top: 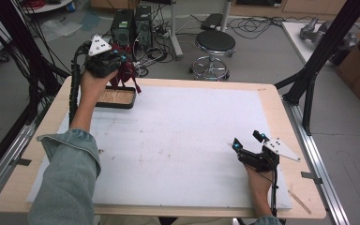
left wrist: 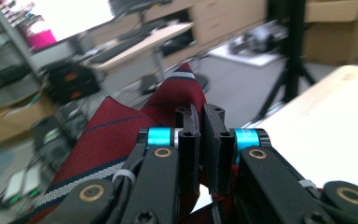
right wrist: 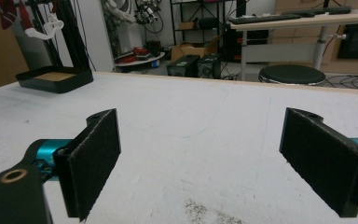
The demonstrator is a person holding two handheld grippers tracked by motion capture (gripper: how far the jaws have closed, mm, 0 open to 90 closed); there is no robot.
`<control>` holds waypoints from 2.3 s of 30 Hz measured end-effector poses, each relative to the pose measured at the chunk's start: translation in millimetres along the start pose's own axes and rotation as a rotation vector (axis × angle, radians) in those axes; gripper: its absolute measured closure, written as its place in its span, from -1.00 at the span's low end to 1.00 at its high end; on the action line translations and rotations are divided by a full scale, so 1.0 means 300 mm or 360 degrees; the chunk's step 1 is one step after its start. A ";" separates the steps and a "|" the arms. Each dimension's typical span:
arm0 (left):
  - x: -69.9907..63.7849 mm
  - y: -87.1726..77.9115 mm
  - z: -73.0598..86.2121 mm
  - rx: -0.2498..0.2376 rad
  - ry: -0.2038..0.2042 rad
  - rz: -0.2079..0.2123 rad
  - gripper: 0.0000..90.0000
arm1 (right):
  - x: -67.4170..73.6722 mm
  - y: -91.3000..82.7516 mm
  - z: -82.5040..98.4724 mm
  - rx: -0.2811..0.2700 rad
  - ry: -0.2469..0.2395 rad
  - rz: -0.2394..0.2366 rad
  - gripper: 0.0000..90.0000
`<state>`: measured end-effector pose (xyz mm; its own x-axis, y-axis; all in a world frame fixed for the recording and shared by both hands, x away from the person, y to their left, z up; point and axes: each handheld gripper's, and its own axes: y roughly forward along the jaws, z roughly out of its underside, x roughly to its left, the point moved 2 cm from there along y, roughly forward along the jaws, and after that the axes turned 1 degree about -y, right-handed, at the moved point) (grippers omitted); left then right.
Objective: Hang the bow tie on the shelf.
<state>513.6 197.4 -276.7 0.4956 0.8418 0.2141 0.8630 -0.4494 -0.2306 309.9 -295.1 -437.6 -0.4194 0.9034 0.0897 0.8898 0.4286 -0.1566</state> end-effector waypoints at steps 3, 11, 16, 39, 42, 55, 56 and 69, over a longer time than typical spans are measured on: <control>0.009 0.020 0.018 0.0053 -0.0041 -0.0087 0.87 | 0.002 0.001 0.000 0.0004 -0.0004 -0.0002 -0.75; 0.002 0.050 0.084 0.0189 -0.0004 -0.0264 0.87 | 0.004 0.003 0.001 0.0012 -0.0009 -0.0010 -0.75; -0.008 0.053 0.096 0.0209 0.0032 -0.0307 0.87 | 0.005 0.005 0.001 0.0013 -0.0013 -0.0012 -0.75; -0.039 0.065 0.181 0.0224 -0.0003 -0.0369 0.73 | 0.007 0.007 0.000 0.0016 -0.0017 -0.0018 -0.75; -0.040 0.068 0.193 0.0256 0.0008 -0.0381 0.58 | 0.007 0.007 0.000 0.0015 -0.0021 -0.0019 -0.75; -0.053 -0.025 0.219 0.0185 -0.0107 -0.0331 0.14 | 0.004 0.009 -0.001 0.0010 -0.0020 -0.0009 -0.75; -0.054 -0.039 0.222 0.0173 -0.0119 -0.0322 0.14 | 0.003 0.009 -0.001 0.0011 -0.0015 -0.0009 -0.75; -0.086 -0.236 0.248 0.0023 -0.0262 -0.0207 -0.34 | -0.002 0.011 -0.002 0.0021 0.0004 -0.0017 -0.75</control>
<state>432.4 229.7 -336.6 0.3563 0.9305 0.0853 0.9166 -0.3304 -0.2251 313.4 -294.2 -437.7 -0.4283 0.8988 0.0938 0.8829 0.4383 -0.1687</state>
